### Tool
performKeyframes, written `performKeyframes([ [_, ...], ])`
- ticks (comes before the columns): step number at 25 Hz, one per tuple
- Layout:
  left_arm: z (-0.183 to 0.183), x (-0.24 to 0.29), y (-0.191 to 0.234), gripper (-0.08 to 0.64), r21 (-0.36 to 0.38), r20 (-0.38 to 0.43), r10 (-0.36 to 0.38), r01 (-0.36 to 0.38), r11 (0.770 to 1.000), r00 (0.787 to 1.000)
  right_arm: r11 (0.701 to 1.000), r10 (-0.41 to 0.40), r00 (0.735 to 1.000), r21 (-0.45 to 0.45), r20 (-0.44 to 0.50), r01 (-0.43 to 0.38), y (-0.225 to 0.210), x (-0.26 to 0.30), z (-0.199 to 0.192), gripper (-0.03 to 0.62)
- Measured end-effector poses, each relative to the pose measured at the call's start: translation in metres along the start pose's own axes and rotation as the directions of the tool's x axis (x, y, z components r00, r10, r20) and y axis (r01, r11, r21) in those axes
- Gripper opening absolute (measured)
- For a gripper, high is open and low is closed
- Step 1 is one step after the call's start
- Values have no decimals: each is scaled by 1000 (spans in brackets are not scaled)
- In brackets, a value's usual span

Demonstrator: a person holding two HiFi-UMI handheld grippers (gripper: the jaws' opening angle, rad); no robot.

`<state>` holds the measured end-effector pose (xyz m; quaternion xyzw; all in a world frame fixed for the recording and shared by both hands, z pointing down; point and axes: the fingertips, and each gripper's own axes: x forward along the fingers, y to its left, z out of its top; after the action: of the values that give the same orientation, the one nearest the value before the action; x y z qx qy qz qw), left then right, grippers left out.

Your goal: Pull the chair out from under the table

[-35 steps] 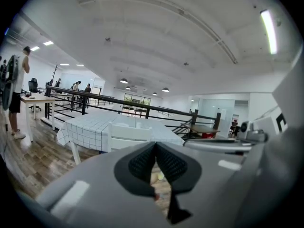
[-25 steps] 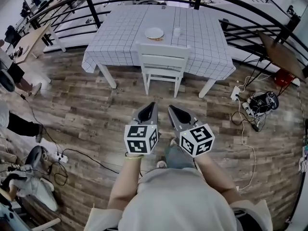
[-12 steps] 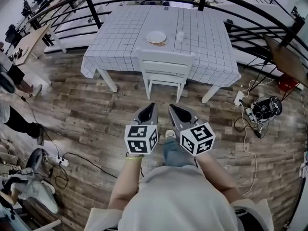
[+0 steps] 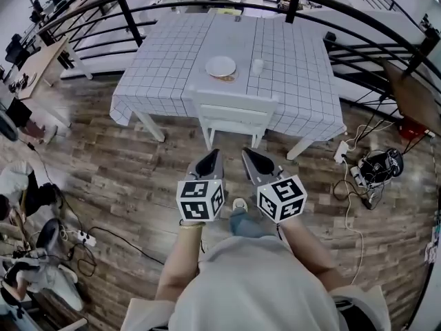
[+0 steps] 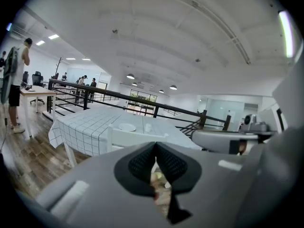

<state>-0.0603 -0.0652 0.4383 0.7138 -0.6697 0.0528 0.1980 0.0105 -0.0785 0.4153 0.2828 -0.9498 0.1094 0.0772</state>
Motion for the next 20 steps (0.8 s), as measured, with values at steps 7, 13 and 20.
performKeyframes([
  [7, 22, 45, 4, 9, -13, 3, 2, -2, 1000, 1000, 1000, 7, 1000, -15, -16, -7, -34, 29, 15, -3],
  [13, 38, 81, 5, 9, -5, 6, 1, -1, 1000, 1000, 1000, 21, 999, -17, -29, -21, -61, 53, 21, -3],
  [20, 55, 121, 10, 9, 4, 3, 17, -17, 1000, 1000, 999, 47, 998, -24, -39, -48, -94, 81, 31, -3],
])
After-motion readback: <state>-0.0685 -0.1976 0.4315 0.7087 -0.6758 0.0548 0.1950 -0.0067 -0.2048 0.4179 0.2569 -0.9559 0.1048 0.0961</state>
